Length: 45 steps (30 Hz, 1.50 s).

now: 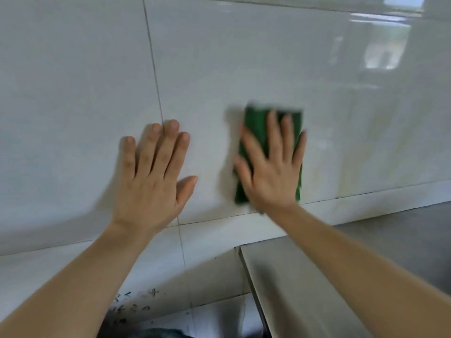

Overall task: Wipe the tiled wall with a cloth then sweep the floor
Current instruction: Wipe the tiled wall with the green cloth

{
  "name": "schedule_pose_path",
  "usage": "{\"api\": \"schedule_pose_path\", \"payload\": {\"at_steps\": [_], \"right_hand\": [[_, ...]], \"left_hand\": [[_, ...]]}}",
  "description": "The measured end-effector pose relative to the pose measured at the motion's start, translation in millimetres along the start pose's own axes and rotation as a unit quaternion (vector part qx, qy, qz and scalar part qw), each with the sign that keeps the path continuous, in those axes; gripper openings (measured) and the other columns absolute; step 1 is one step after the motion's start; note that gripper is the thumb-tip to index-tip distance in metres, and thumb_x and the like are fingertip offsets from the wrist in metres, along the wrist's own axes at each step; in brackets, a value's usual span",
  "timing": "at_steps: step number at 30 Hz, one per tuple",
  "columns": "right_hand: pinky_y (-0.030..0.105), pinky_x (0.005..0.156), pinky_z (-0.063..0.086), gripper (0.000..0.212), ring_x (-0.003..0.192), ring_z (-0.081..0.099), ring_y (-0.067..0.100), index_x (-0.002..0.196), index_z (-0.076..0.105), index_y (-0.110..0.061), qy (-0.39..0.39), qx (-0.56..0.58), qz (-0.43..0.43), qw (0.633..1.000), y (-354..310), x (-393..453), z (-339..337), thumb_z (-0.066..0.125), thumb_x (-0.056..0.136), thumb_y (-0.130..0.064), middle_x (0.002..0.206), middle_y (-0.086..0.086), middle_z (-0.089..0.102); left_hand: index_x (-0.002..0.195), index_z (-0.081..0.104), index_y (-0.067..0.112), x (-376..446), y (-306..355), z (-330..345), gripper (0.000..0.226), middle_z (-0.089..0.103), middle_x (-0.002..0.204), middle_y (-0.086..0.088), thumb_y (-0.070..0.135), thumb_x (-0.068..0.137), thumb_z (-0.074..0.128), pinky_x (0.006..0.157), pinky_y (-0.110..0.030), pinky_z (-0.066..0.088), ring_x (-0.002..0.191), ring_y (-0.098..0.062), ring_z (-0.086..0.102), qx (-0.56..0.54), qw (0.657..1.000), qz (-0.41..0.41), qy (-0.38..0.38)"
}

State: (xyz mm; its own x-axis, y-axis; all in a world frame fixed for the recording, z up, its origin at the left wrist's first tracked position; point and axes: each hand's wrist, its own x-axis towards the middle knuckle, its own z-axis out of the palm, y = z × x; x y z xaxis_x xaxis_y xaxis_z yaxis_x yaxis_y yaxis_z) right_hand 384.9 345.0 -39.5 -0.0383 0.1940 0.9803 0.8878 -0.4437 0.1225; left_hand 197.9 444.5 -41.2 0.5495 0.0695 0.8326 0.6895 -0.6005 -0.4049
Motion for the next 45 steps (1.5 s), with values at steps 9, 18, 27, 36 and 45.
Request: {"api": "schedule_pose_path", "payload": {"at_steps": [9, 18, 27, 36, 45], "right_hand": [[0.047, 0.119, 0.006, 0.04, 0.144, 0.015, 0.019, 0.135, 0.042, -0.035, -0.079, 0.04, -0.232, 0.969, -45.2, -87.3, 4.1, 0.036, 0.096, -0.041, 0.145, -0.009, 0.036], [0.056, 0.115, 0.018, 0.051, 0.139, 0.026, 0.04, 0.143, 0.039, -0.02, 0.053, -0.009, 0.205, 0.977, 103.1, 59.2, -0.8, 0.026, 0.097, -0.037, 0.149, 0.023, 0.034], [0.051, 0.117, 0.003, 0.037, 0.147, 0.007, 0.022, 0.13, 0.043, -0.037, -0.093, 0.011, -0.147, 0.985, 95.7, -70.0, 0.9, 0.03, 0.096, -0.043, 0.148, -0.001, 0.02], [0.055, 0.112, 0.026, 0.046, 0.137, 0.037, 0.035, 0.138, 0.048, -0.024, 0.089, -0.002, 0.125, 0.988, 138.0, 138.9, -13.1, 0.034, 0.095, -0.034, 0.145, 0.015, 0.044], [0.054, 0.113, -0.002, 0.051, 0.141, -0.002, 0.035, 0.136, 0.034, -0.022, -0.212, -0.009, 0.05, 0.976, 161.3, -99.8, -13.9, 0.01, 0.099, -0.048, 0.148, 0.017, 0.015]], "left_hand": [[0.149, 0.006, 0.009, -17.1, -23.6, -15.1, 0.062, -0.01, 0.157, -0.002, 0.044, 0.098, 0.016, 0.116, -0.044, -0.003, 0.144, -0.021, -0.005, -0.045, 0.997, 0.059, -0.01], [0.149, 0.004, 0.012, 36.7, 22.7, -8.9, 0.072, -0.013, 0.157, -0.004, 0.056, 0.095, 0.022, 0.115, -0.048, -0.004, 0.144, -0.022, -0.008, -0.01, 0.998, 0.063, 0.031], [0.149, 0.007, 0.012, 51.1, 36.5, -9.5, 0.081, -0.015, 0.156, -0.008, 0.065, 0.091, 0.025, 0.112, -0.054, -0.002, 0.143, -0.027, -0.012, 0.069, 0.997, 0.032, -0.003], [0.149, 0.003, 0.01, 112.5, 73.3, -24.0, 0.084, -0.015, 0.156, -0.007, 0.065, 0.091, 0.028, 0.114, -0.05, -0.008, 0.144, -0.023, -0.01, 0.055, 0.997, 0.031, 0.043], [0.149, 0.007, 0.01, 119.8, 119.5, -24.5, 0.082, -0.016, 0.156, -0.006, 0.063, 0.091, 0.028, 0.114, -0.05, -0.01, 0.143, -0.022, -0.014, 0.052, 0.995, 0.082, 0.025]]}}
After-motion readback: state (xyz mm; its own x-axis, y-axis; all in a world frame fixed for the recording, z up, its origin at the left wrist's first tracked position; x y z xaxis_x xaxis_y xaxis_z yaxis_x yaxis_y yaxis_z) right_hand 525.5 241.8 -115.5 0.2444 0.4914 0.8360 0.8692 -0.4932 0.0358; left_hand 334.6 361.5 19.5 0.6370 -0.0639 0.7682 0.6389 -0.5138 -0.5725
